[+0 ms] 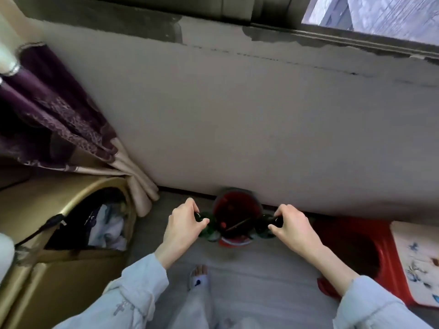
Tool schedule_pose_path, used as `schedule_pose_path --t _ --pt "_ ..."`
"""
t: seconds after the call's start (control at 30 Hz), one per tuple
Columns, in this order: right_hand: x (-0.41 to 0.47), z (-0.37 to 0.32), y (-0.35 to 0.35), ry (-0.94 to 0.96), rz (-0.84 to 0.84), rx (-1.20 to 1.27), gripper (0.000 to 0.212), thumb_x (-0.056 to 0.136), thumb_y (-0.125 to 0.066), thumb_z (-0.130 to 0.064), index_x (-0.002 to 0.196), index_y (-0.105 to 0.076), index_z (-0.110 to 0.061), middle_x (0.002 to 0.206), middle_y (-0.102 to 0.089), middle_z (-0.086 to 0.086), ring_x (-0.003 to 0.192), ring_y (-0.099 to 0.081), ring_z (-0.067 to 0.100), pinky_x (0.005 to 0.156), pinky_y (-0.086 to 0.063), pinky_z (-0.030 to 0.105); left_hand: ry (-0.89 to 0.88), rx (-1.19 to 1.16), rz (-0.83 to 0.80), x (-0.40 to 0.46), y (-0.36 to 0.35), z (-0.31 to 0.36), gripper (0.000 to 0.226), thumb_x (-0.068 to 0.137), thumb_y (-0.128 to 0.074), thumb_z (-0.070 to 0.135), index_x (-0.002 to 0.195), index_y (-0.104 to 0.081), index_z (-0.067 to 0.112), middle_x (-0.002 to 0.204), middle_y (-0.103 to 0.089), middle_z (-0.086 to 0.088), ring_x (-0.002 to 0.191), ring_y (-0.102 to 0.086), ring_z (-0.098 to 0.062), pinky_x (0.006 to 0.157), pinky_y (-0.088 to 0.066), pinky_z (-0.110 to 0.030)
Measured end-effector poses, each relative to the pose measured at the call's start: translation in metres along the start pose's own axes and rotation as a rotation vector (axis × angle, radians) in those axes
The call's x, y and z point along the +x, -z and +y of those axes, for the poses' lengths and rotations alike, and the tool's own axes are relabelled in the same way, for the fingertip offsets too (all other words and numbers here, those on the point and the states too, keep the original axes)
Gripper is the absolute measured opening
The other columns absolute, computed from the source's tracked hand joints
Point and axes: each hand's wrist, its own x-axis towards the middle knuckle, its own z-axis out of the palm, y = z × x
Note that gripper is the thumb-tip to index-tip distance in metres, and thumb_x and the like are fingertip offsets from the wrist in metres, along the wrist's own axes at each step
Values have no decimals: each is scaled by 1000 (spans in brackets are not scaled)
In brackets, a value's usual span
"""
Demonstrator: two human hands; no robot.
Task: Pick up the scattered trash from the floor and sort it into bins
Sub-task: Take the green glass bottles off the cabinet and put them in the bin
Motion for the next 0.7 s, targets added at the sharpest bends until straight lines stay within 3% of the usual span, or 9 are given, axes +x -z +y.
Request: schedule_pose_path --t 0.17,0.3,0.43,0.6,0.7 --pt "72 32 -34 -207 57 144 24 81 -67 -25 91 -54 -7 97 -60 9 95 -56 29 73 -38 29 204 -152 27 48 -60 -16 28 77 -70 28 78 -45 16 77 -63 -5 78 -59 -22 63 -44 -31" --pt "130 57 -75 -302 76 225 29 79 -68 -25 96 -59 -2 100 -64 17 100 -57 36 79 -44 36 364 -265 63 75 -117 -31 29 77 -71 27 74 -44 18 69 -65 -6 70 -66 -23 66 -53 -37" --pt "172 78 -118 -240 59 202 26 81 -67 -22 92 -57 -2 96 -62 18 94 -57 37 76 -44 37 405 -346 116 101 -162 -37 27 77 -71 24 75 -47 12 72 -64 -8 70 -67 -25 68 -50 -33" --pt "218 105 -180 -170 12 162 26 83 -65 -20 94 -54 1 99 -57 19 93 -54 34 73 -40 35 415 -386 159 130 -219 -53 33 75 -74 26 68 -42 22 73 -63 -7 75 -66 -29 74 -52 -41" --pt "227 119 -205 -165 -19 156 25 84 -64 -19 97 -53 0 104 -56 19 95 -52 32 70 -32 27 386 -354 179 139 -240 -52 31 77 -72 28 72 -42 21 77 -64 -6 79 -62 -25 70 -46 -32"
